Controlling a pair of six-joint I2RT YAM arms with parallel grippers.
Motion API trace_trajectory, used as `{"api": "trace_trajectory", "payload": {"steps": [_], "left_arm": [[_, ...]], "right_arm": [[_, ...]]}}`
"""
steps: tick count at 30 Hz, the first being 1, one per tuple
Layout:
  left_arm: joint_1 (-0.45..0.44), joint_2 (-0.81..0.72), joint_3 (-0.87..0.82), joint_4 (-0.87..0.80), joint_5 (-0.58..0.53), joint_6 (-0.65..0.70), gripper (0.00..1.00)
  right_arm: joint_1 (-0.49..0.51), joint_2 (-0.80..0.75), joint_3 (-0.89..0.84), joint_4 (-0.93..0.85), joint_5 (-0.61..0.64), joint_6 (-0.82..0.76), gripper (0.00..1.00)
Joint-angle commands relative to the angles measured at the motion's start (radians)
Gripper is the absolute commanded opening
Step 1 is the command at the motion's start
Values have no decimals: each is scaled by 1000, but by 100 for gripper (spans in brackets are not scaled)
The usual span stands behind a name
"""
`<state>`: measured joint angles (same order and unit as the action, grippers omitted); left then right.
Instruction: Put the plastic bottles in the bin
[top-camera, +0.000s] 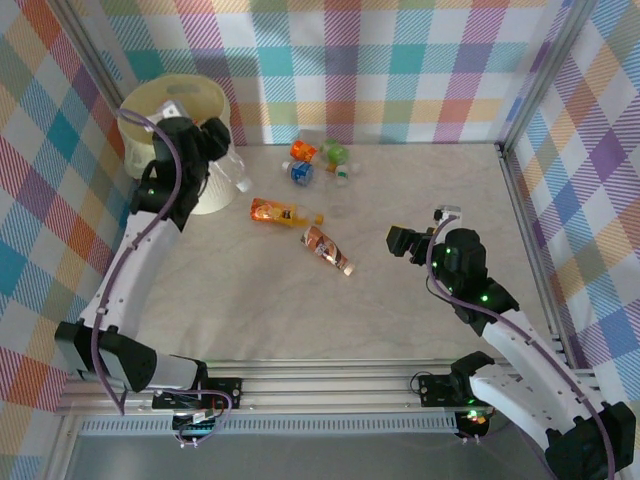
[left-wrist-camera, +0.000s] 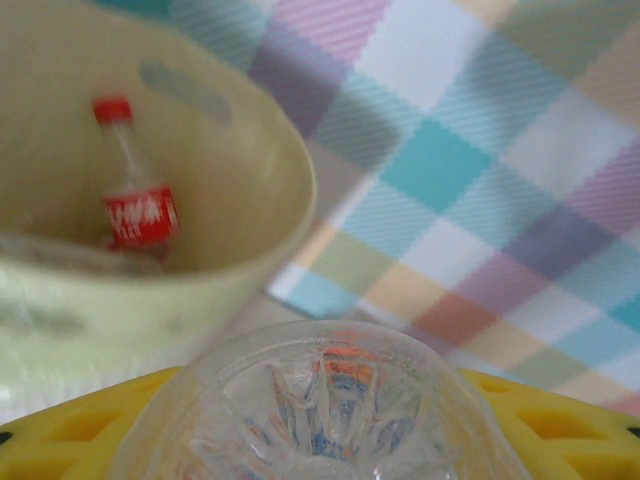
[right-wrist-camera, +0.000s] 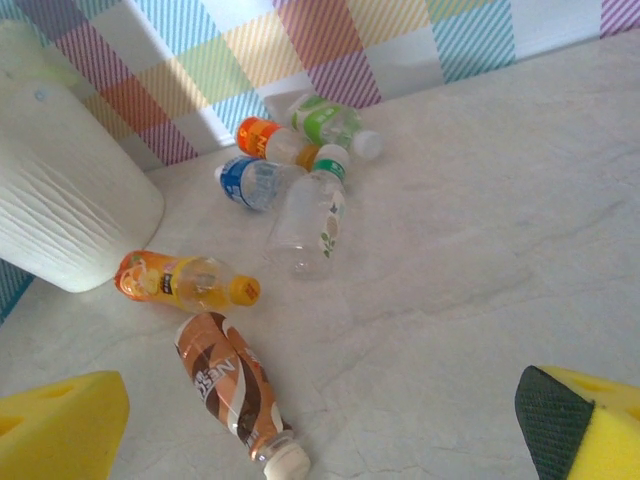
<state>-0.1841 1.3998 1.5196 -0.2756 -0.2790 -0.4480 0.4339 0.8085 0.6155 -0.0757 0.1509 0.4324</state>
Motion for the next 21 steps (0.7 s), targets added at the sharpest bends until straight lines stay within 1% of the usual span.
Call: {"api": "trace_trajectory", "payload": {"steps": [1,4,8,12,14,18,21], "left_arm": [[48,59,103,122,-78,74,55],[70,112,158,222,-127,122,55],[98,203,233,345,-224,193,55],[121,289,289,447,-271,257,55],[139,344,335,441,-301,278,55],[161,439,452,370,-338,333,56],[185,491,502,337,-337,335,56]], "right_arm": [[-1,22,51,-52,24,-2,100],[-1,37,65,-78,23,10,100],[-1,35,51,-79,32,29,100],[-1,28,40,-87,47,49,100],[-1,17,37,-90,50,52,100],[-3,-7,23,-89,42,33,100],[-2,-14,17,-89,44,27,100]]}}
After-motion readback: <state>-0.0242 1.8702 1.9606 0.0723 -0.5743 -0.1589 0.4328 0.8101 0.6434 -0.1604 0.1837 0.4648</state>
